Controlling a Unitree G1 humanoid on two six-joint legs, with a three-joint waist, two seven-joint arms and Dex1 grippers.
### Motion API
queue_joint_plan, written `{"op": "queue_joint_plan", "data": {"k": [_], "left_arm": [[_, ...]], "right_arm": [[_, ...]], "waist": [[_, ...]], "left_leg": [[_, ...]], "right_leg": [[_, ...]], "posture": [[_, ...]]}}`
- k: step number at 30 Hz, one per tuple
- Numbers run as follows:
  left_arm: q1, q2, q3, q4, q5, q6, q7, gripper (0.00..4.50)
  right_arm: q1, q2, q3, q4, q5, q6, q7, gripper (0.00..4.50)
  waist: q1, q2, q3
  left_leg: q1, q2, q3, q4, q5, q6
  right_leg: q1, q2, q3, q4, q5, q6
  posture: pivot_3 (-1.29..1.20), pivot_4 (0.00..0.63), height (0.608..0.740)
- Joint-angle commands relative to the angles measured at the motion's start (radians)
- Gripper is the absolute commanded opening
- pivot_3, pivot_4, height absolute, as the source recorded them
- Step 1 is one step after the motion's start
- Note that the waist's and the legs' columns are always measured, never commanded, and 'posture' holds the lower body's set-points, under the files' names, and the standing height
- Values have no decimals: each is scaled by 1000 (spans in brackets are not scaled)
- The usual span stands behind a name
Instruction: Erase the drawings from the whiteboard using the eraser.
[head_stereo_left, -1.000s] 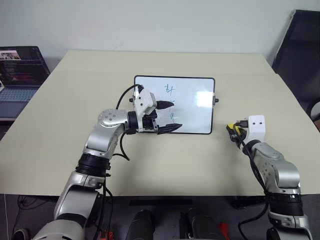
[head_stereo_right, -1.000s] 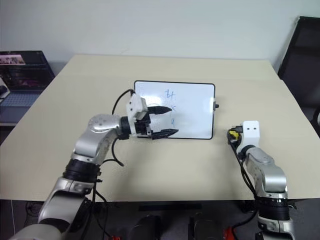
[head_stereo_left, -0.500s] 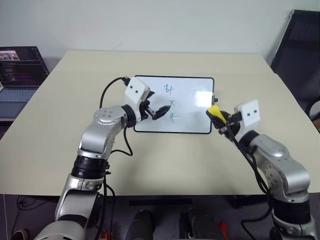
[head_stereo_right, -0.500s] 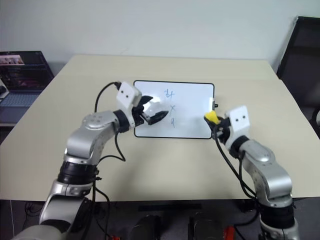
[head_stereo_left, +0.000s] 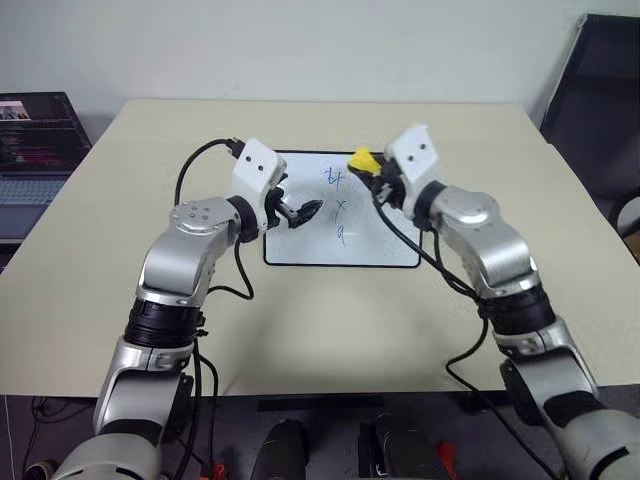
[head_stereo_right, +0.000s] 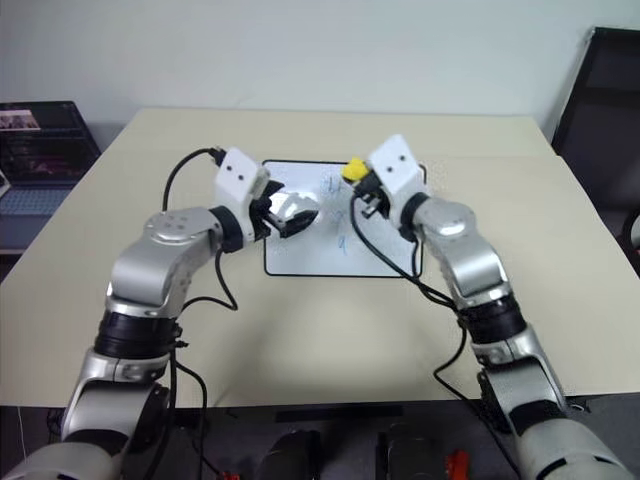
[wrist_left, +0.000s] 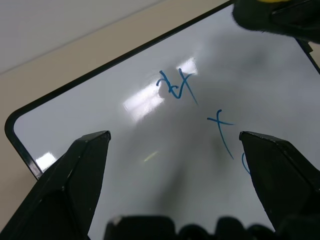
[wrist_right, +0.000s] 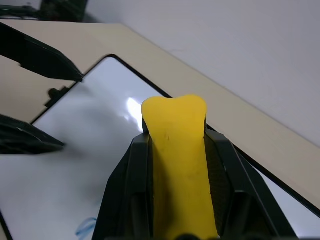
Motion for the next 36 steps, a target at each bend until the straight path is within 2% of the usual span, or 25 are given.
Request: {"op": "queue_joint_plan", "data": {"k": [1, 20, 27, 31, 36], "left_arm": [[0, 13, 2, 4, 11, -24, -14, 4500], [-6, 23, -35, 47, 52, -63, -62, 4500], [10, 25, -34, 30, 52, -60, -62, 4500], [15, 20, -37, 21, 51, -58, -59, 4500], [16, 13, -41, 19, 50, -58, -59, 4500]], "right_arm": [[-58, 20, 26, 71, -31, -59, 48, 1037], [-308, 153, 10, 631, -172, -273, -3, 1036], [-298, 145, 33, 672, -207, -266, 55, 1036], [-309, 142, 14, 692, -225, -285, 20, 1036], [-271, 105, 30, 671, -249, -264, 55, 1036]], "waist": [[1, 0, 0], [-2, 0, 0], [-2, 0, 0], [-3, 0, 0], [0, 0, 0]], "left_leg": [[-1, 0, 0, 0, 0, 0], [-5, 0, -1, 1, 0, 0], [-4, 0, -1, 2, 0, 0], [-3, 0, -1, 3, 0, 0], [-3, 0, -1, 4, 0, -1]], "right_leg": [[-1, 0, 0, 0, 0, 0], [-5, -3, -1, 3, 1, -1], [-5, -3, -1, 5, 1, -2], [-5, -3, -1, 8, 1, -2], [-5, -3, -1, 10, 1, -2]], "posture": [[0, 150, 740], [0, 150, 740], [0, 150, 740], [0, 150, 740], [0, 150, 740]]}}
